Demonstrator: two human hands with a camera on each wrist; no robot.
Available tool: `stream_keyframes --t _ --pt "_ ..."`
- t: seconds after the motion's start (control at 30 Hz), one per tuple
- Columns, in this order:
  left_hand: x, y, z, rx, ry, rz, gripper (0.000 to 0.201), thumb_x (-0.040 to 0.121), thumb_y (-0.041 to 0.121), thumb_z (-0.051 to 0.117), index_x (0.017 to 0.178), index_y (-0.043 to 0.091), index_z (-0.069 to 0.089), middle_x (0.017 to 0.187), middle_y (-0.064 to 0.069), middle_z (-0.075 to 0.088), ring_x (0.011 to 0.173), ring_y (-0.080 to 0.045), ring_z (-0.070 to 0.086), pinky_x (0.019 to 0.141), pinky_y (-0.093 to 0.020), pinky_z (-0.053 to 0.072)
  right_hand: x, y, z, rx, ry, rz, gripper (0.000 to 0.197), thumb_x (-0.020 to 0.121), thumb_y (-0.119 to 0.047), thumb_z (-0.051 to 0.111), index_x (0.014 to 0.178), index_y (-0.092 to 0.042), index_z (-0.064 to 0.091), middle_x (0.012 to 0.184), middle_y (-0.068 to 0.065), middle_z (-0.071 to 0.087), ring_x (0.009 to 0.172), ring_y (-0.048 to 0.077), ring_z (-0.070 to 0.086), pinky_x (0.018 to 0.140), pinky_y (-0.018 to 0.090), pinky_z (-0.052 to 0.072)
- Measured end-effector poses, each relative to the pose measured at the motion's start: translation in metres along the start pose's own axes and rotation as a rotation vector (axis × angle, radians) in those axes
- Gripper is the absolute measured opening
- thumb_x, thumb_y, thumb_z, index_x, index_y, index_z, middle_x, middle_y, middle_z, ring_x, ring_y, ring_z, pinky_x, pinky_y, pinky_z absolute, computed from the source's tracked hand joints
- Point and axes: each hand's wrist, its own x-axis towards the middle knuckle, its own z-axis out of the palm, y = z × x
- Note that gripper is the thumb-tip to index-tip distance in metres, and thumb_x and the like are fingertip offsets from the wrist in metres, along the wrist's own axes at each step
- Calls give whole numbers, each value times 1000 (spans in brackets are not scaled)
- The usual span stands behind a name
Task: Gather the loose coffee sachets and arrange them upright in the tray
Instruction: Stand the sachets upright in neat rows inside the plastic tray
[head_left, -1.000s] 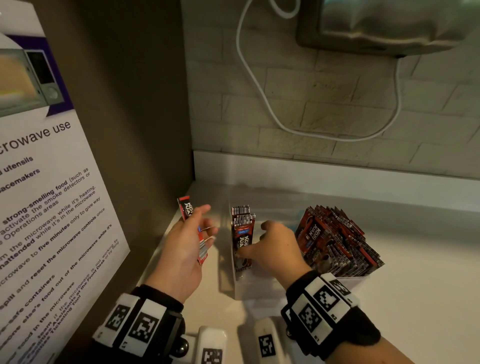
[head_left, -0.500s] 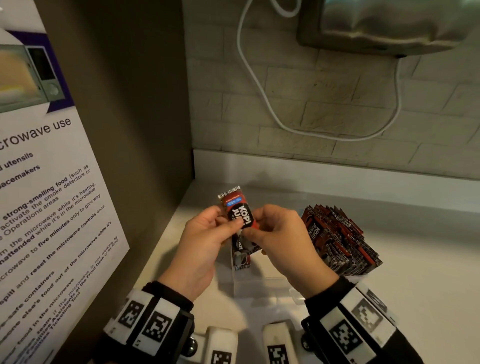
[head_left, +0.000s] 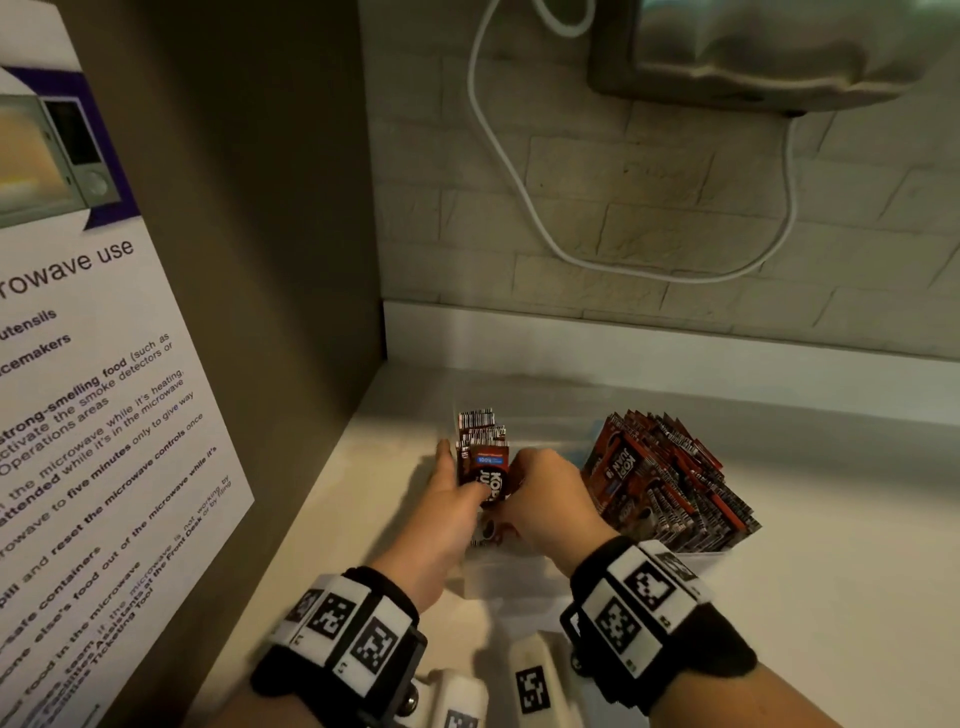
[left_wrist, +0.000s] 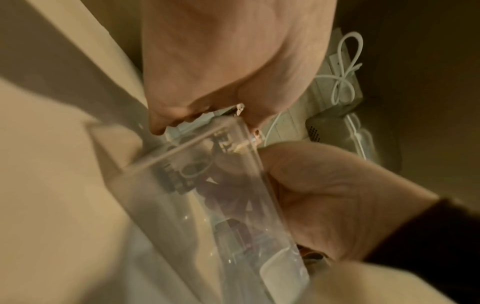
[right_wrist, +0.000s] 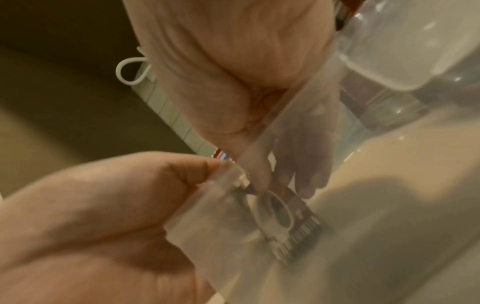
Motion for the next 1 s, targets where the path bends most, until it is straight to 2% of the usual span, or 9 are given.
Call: stream_keyframes --t 0.07,0.13,0.2,0.27,0.37,0.57,0.7,0.83,1.0 --pt "1 0 3 -19 4 -3 62 100 5 39 152 34 20 137 -4 53 114 -20 56 78 -27 50 1 -2 3 -38 32 1 25 81 -18 69 94 -18 47 82 -4 55 79 17 58 66 27 47" --pt "1 1 6 -22 5 -6 61 101 5 37 152 34 19 135 -5 53 112 -21 56 83 -35 51 0 -2 6 -15 13 6 34 83 -18 68 107 -14 44 94 0 58 85 18 59 69 26 46" --pt "1 2 7 -28 12 -7 60 100 2 34 151 30 22 130 -6 55 101 -18 58 75 -35 53 0 -1 11 -25 -38 -7 42 80 -22 69 113 -11 46 104 4 60 96 23 62 74 28 47" --pt "2 2 7 -33 21 -15 61 98 -3 32 151 28 25 124 -9 56 91 -16 57 64 -30 50 0 -1 16 -41 -98 -46 43 75 -26 69 112 -13 53 106 4 62 97 24 63 78 31 51" --pt "3 1 7 -5 30 -40 63 96 -6 30 149 28 28 120 -11 57 90 -17 57 65 -28 49 1 -2 22 -81 -132 -112 34 77 -27 63 109 -18 59 103 2 65 90 21 64 82 36 54" --pt "5 2 6 35 40 -64 59 97 -2 30 147 30 32 120 -10 60 96 -20 59 64 -31 50 3 1 23 -97 -102 -121 34 78 -21 66 111 -20 57 100 1 68 89 22 66 79 33 54" --pt "4 3 7 29 41 -66 61 97 -3 28 148 31 29 121 -10 60 88 -17 59 59 -29 50 3 3 24 -99 -110 -124 30 82 -21 63 111 -18 56 103 3 68 93 23 65 81 34 54" --pt "1 5 7 -12 34 -56 75 96 -7 27 151 42 15 140 -7 49 109 -23 55 72 -33 50 3 3 23 -87 -105 -116 25 85 -21 58 110 -17 56 103 4 68 92 24 65 82 35 53" --pt "3 4 6 -13 32 -54 78 94 -9 29 152 40 12 141 -8 47 117 -27 52 89 -42 48 2 2 22 -63 -96 -87 26 82 -23 60 107 -18 56 99 3 68 89 23 65 81 36 54"
